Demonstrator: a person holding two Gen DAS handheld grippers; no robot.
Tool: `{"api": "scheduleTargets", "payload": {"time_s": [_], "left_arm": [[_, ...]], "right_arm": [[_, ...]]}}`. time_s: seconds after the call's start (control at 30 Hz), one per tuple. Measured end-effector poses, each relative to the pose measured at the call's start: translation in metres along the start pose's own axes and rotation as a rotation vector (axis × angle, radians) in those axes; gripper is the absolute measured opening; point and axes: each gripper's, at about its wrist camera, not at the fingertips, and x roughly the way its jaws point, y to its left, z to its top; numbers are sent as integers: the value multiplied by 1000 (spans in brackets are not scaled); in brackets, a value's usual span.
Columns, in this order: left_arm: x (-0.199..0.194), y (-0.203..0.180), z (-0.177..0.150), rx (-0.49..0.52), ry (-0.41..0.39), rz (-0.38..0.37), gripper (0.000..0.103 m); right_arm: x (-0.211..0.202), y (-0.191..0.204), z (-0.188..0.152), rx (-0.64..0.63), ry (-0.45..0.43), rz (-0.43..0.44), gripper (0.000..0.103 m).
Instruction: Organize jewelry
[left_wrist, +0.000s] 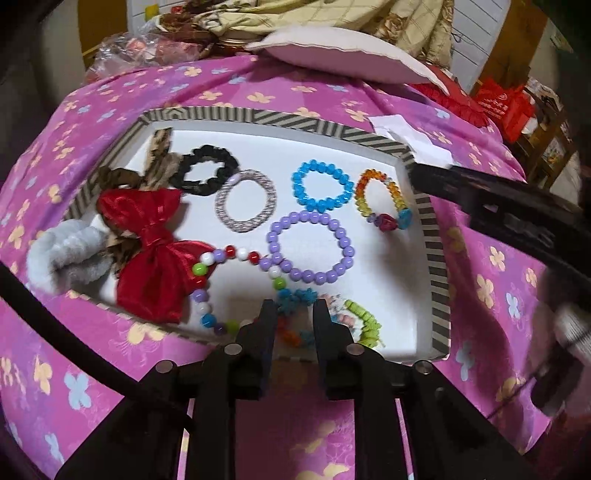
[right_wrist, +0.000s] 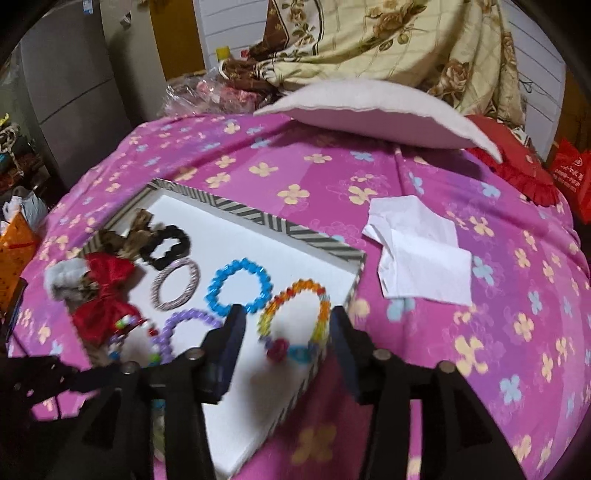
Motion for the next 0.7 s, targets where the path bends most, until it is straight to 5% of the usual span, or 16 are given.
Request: {"api": "scheduleTargets", "payload": {"time_s": [0.7], "left_arm": [[-59,38,-33,-67,-140,161,41]], "right_arm": [[-54,52,-74,76,-29,23,61]]}}
